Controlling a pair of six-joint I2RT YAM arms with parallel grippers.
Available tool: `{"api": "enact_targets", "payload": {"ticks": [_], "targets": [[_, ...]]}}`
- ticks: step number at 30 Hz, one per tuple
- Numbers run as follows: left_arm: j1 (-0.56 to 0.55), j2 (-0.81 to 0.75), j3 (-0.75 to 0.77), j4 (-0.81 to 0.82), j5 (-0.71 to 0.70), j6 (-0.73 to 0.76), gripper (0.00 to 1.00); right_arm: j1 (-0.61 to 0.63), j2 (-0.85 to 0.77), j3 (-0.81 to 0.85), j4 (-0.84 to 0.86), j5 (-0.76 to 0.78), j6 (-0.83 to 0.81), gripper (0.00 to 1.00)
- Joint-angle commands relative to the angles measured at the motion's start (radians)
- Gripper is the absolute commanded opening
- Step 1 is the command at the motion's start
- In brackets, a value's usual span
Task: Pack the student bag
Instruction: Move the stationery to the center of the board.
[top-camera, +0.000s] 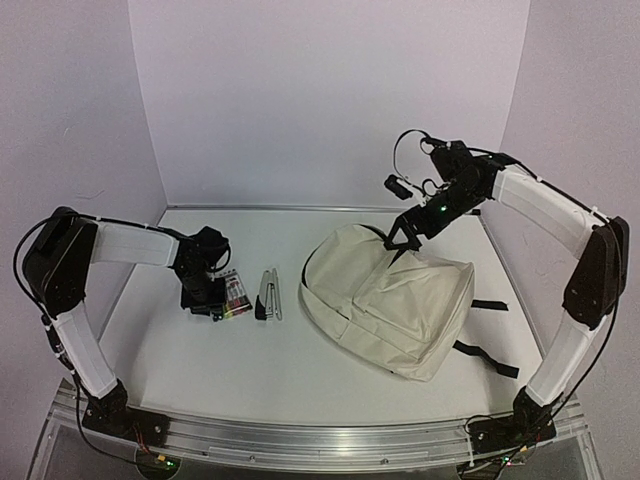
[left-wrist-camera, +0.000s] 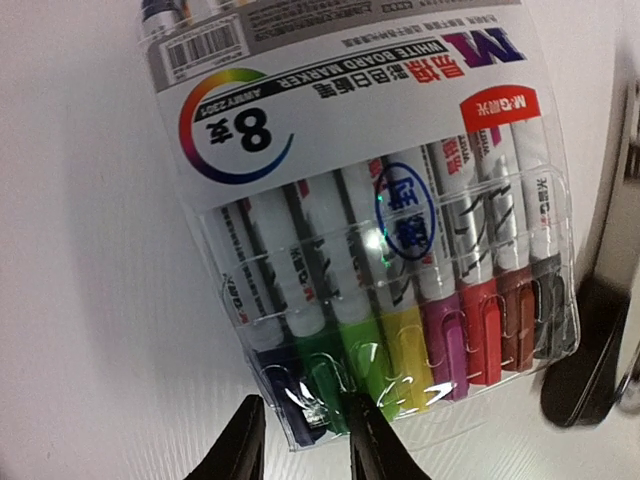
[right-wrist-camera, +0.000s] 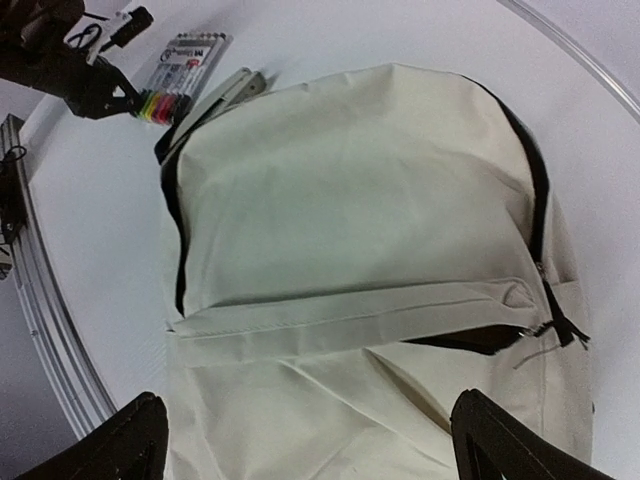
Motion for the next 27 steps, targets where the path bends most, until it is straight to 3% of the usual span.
{"api": "enact_targets", "payload": {"ticks": [1, 10, 19, 27], "targets": [[-0.123, -0.054, -0.094, -0.252, 0.119, 0.063, 0.31, 0.081, 0.035, 0.087, 0.078, -0.077, 0.072, 0.98], [-0.239, -0.108, -0.087, -0.334, 0.201, -0.02, 0.33, 0.229, 0.161, 0.147, 0.147, -0.132, 0.174, 0.98], [-0.441, -0.084, -0.1, -0.275, 0.232, -0.069, 0.37, 0.279, 0.056, -0.097, 0.248, -0.166, 0.215, 0.98], [-0.454, -0.086, -0.025, -0.091, 0.179, -0.144, 0.46, 0.341, -0.034, -0.296, 0.364, -0.15, 0.295, 0.96]]}}
